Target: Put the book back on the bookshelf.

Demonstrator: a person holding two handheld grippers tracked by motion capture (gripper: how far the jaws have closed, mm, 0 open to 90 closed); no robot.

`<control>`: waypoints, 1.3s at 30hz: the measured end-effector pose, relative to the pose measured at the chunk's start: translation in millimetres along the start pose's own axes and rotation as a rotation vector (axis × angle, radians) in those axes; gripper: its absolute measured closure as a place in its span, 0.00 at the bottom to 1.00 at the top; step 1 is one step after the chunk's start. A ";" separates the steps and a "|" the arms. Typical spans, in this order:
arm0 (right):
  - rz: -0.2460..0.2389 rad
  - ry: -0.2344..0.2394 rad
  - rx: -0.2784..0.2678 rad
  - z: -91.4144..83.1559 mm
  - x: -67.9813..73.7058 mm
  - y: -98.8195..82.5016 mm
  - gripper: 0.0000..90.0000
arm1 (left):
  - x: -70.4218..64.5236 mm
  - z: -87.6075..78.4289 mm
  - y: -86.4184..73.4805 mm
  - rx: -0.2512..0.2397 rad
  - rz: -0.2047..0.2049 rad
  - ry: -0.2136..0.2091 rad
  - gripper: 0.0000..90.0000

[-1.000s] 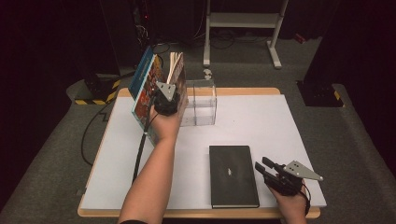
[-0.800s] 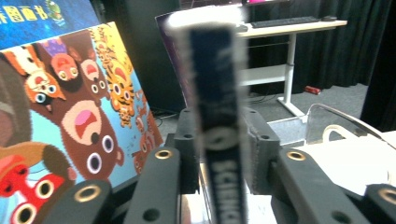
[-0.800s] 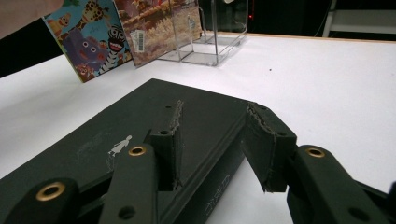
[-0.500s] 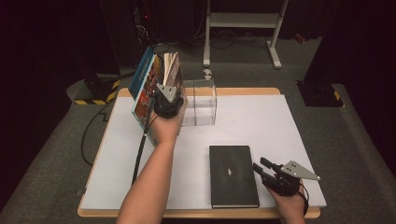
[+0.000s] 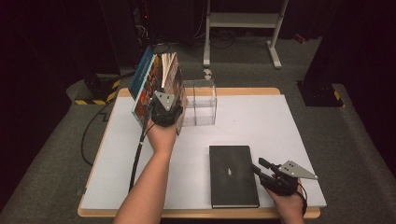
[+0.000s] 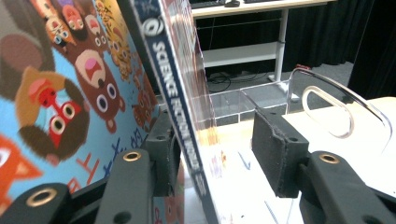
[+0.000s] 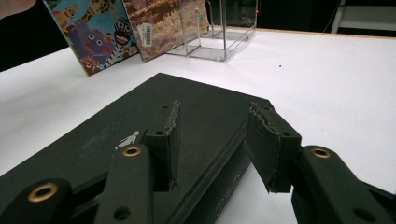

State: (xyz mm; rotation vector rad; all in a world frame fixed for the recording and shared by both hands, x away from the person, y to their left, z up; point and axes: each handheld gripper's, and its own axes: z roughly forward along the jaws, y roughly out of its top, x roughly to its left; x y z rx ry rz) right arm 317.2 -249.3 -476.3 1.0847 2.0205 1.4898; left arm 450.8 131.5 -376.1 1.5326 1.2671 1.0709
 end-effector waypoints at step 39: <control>-0.016 0.013 0.067 8.9 7.1 -4.1 0.56 | 12.2 -85.1 -89.1 0.088 -0.062 -0.347 0.47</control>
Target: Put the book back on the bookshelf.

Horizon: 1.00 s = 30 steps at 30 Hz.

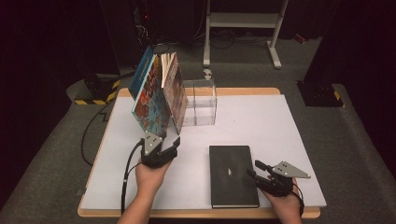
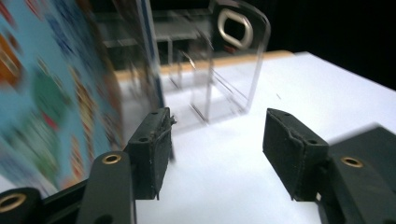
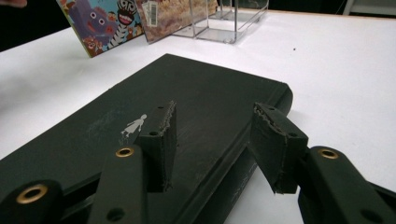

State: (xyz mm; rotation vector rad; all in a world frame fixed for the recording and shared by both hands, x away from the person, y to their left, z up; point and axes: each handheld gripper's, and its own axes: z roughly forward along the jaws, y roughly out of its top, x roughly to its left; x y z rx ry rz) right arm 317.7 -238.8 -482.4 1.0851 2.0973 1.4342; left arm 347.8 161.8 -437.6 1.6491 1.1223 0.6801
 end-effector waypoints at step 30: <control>0.125 0.033 0.183 4.9 7.6 -6.9 0.38 | -20.5 -3.4 -63.7 0.155 -0.032 -0.357 0.31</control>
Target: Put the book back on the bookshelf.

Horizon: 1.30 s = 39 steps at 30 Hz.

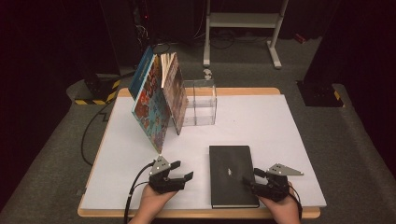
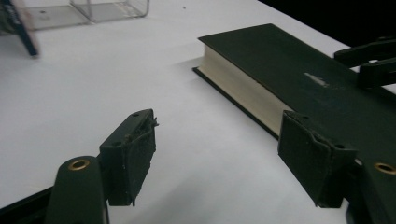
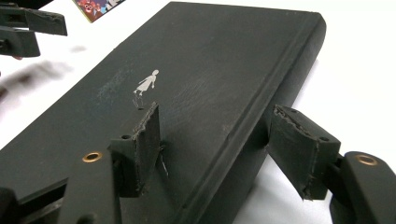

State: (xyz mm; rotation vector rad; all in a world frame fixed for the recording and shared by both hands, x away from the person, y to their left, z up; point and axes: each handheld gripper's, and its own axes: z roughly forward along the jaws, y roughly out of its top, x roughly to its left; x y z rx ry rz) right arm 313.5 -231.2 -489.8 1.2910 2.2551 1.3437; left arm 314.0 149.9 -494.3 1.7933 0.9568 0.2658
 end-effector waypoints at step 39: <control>-0.043 0.105 0.013 23.2 28.5 3.8 0.38 | -28.4 37.4 3.3 0.082 -0.058 -0.049 0.34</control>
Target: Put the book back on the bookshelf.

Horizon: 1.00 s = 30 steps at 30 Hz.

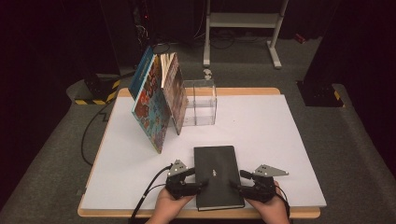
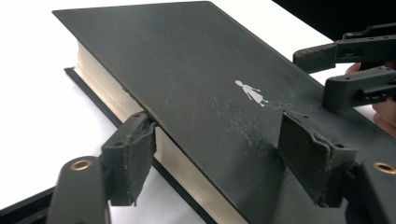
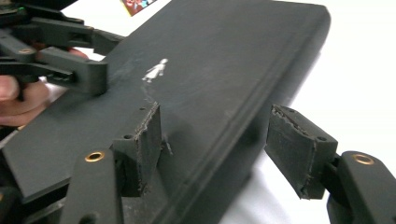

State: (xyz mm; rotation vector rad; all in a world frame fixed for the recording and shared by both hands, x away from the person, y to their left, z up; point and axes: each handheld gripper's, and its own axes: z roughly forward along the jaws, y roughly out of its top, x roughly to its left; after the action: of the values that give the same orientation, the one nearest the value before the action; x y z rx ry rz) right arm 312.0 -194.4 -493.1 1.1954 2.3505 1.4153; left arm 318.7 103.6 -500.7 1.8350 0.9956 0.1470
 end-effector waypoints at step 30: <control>0.023 -0.082 0.003 24.4 -1.6 22.0 0.34 | 24.5 4.0 24.4 -0.008 0.048 0.023 0.38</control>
State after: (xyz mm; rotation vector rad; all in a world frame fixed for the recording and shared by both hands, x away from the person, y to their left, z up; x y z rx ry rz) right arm 337.3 -173.7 -489.2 1.2602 2.2925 1.3432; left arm 350.5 113.6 -490.8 1.8541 0.9654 0.2016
